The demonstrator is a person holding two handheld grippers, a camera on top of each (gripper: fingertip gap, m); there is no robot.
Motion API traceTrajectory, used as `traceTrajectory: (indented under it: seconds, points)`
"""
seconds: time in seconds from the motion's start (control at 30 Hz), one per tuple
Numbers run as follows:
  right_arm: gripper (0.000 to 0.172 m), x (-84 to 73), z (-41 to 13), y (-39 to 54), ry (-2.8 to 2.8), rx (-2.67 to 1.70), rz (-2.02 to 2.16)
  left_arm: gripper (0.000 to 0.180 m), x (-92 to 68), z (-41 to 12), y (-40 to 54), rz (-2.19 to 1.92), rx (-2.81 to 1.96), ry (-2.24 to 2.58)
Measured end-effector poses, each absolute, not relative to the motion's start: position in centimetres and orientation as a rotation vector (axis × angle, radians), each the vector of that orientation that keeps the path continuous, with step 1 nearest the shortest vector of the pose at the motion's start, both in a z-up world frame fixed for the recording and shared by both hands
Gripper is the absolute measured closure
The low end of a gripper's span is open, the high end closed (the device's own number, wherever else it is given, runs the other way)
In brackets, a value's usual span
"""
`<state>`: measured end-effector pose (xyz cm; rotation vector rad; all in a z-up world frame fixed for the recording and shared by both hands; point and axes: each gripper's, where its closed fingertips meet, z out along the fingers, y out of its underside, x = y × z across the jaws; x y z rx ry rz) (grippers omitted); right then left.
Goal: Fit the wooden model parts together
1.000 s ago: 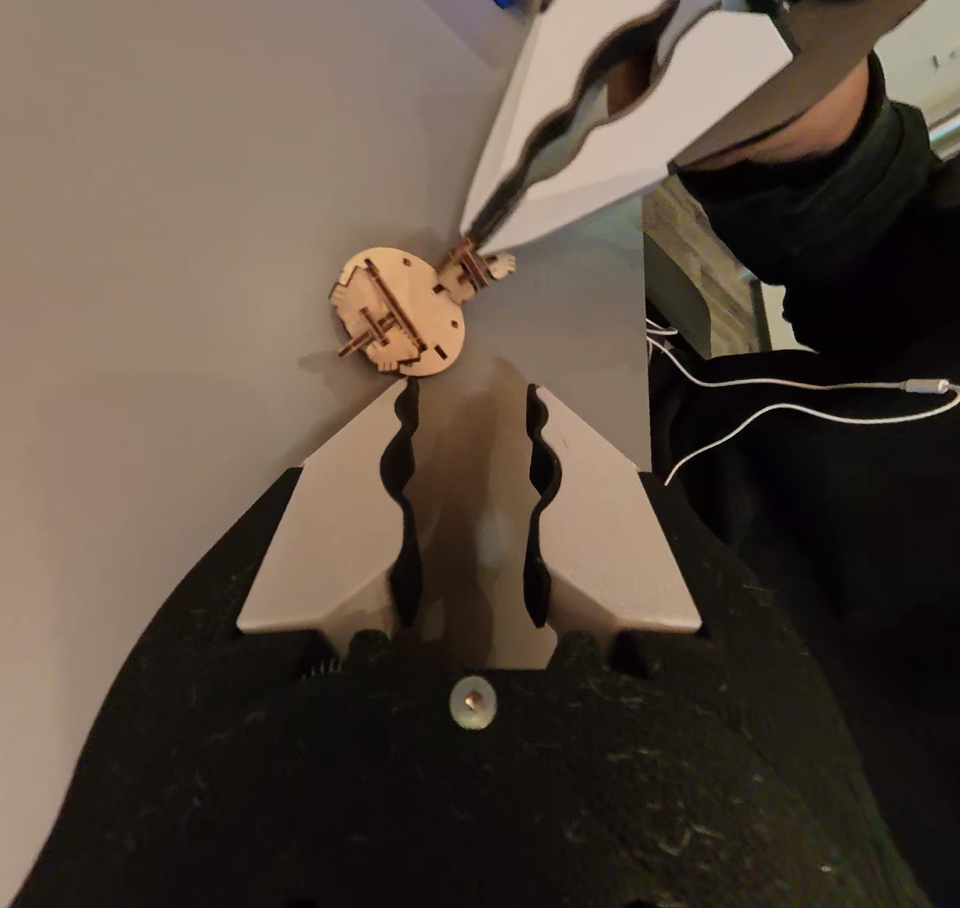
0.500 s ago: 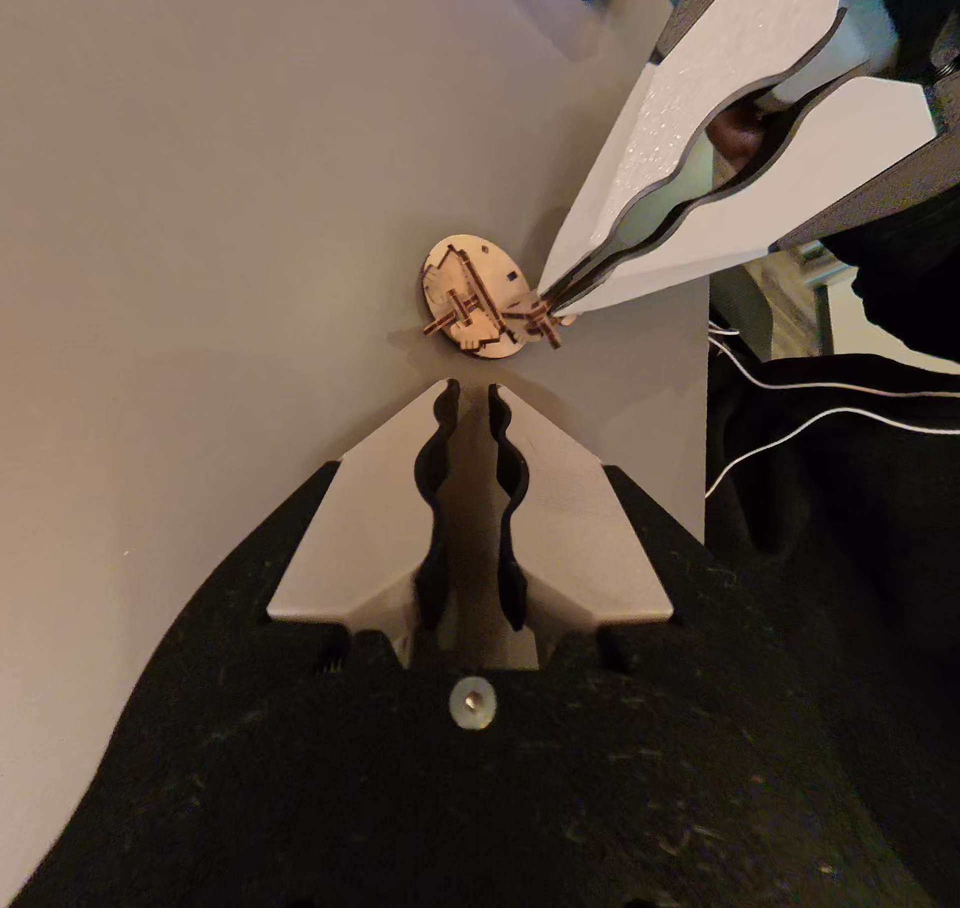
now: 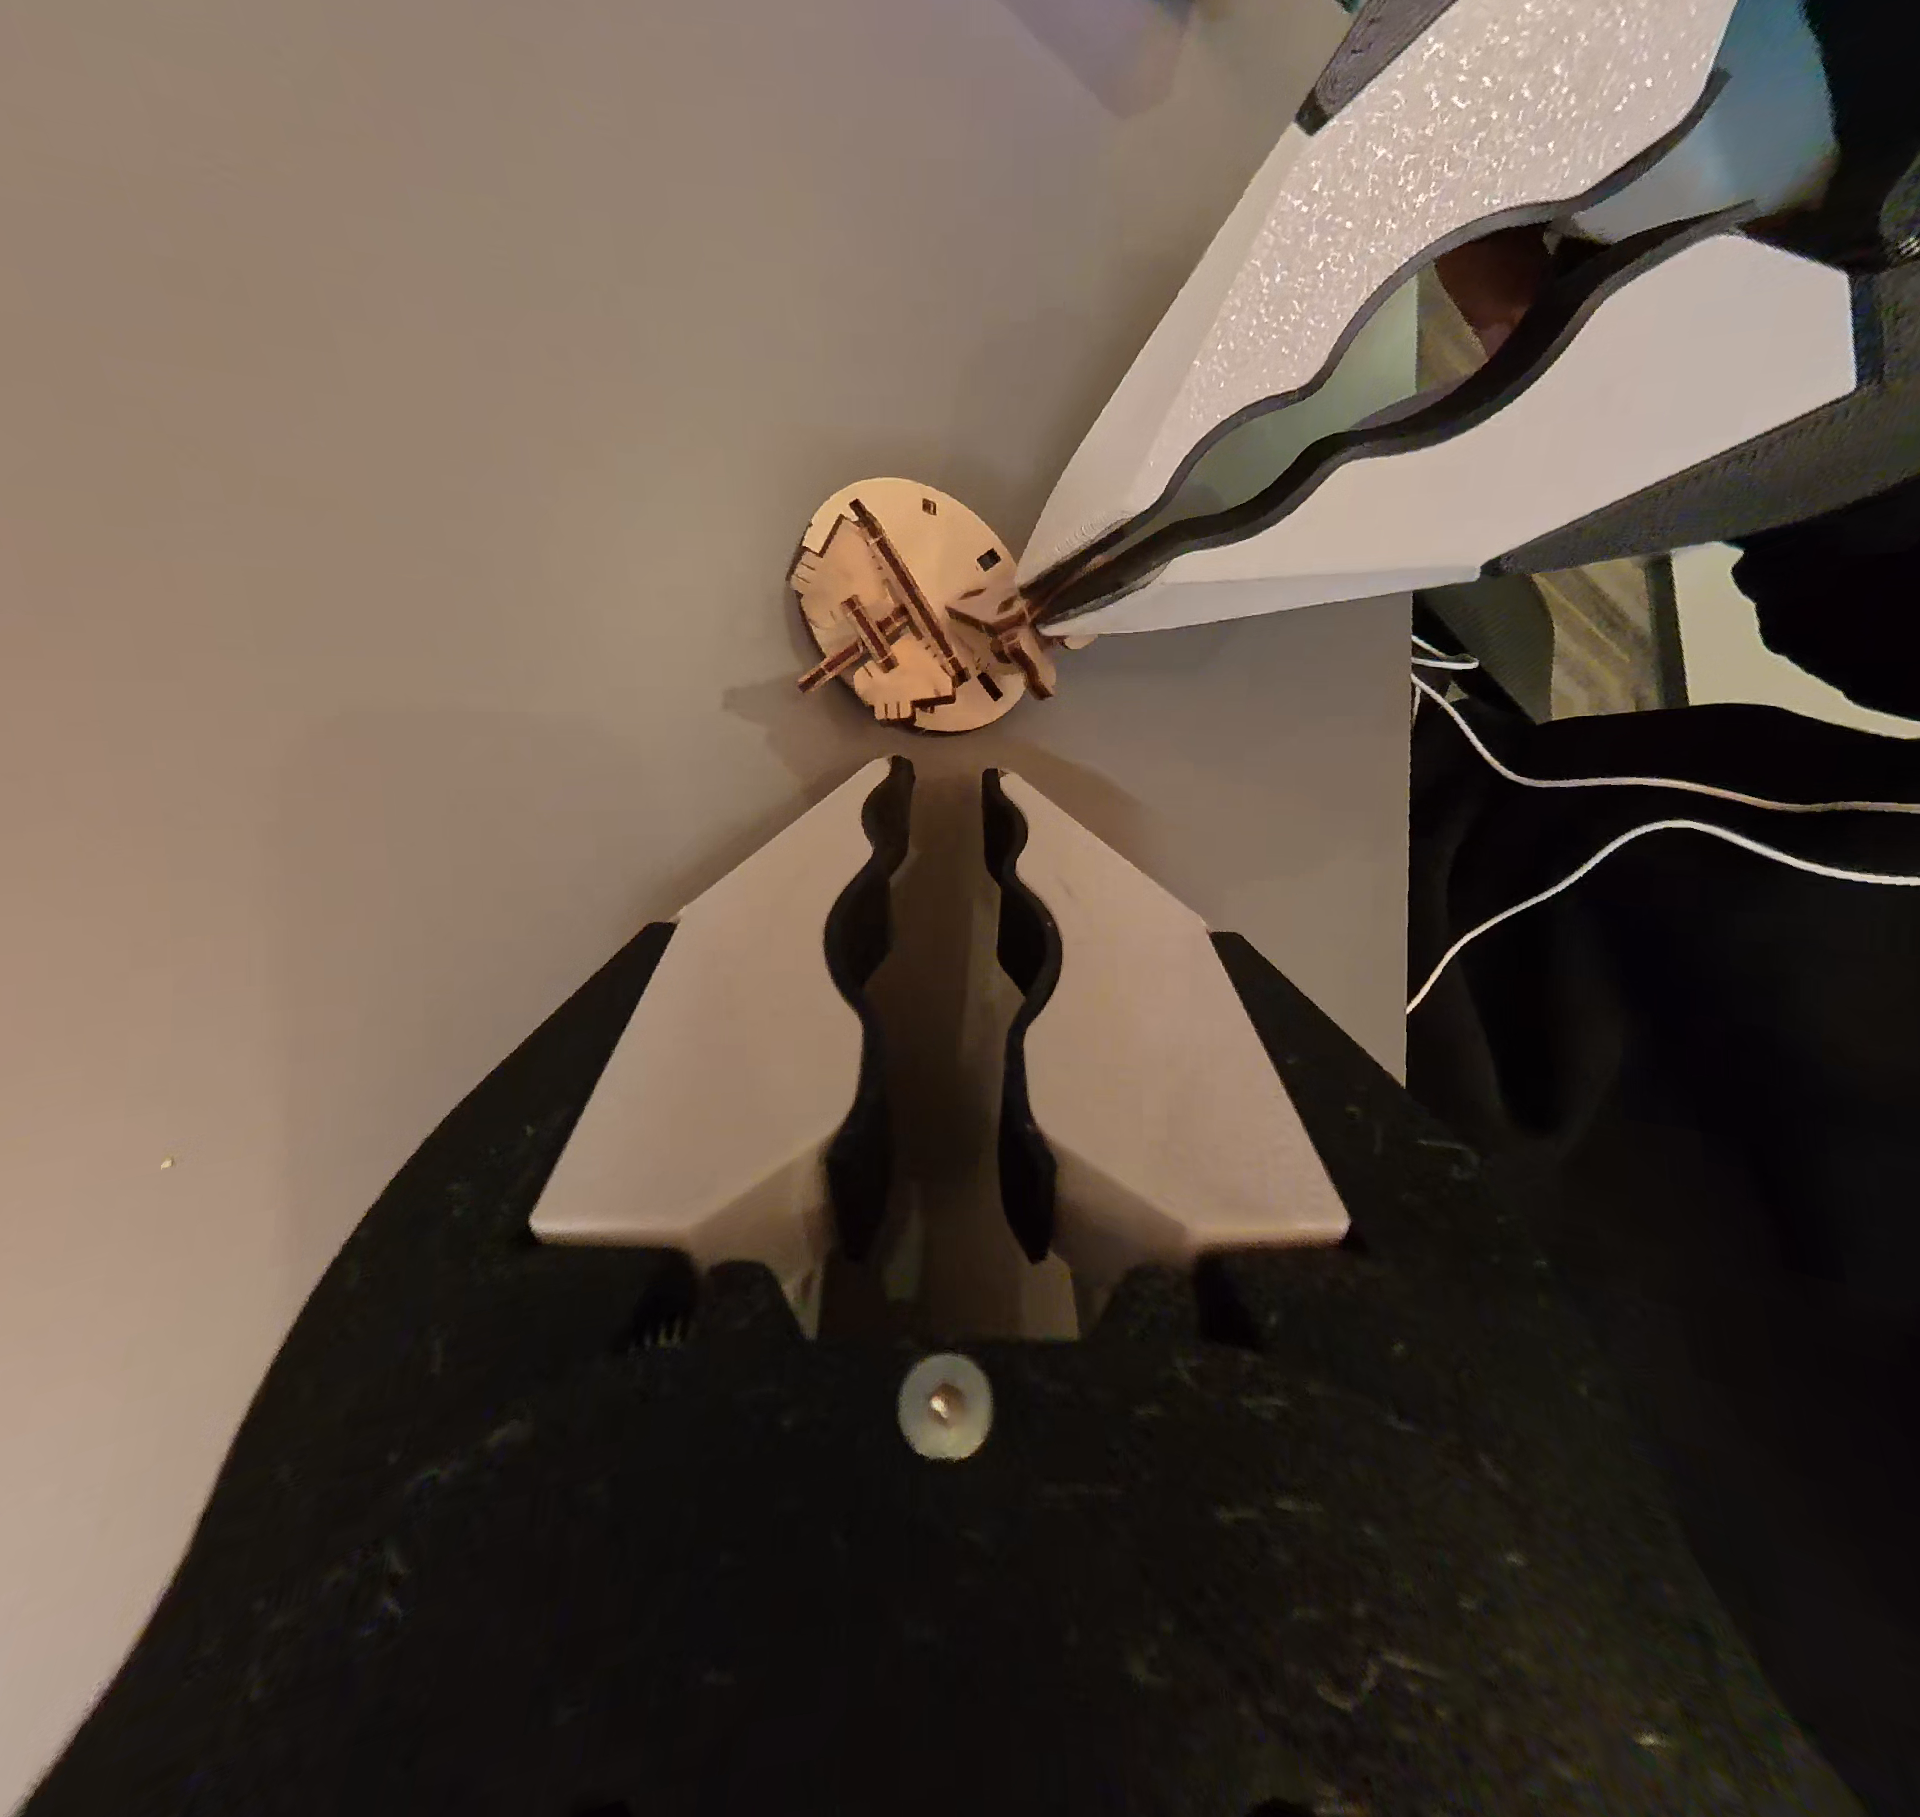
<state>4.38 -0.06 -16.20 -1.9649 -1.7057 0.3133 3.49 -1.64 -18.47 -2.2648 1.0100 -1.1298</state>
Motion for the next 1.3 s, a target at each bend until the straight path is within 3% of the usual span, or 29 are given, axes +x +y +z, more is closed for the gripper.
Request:
traceTrajectory:
  seconds: [1.3]
  points:
    - [0.171, 4.13, -16.25, -0.67, -1.693, -1.957, 0.154, 0.172, 3.74, -18.35, -1.74, -1.199, -2.267, 0.981]
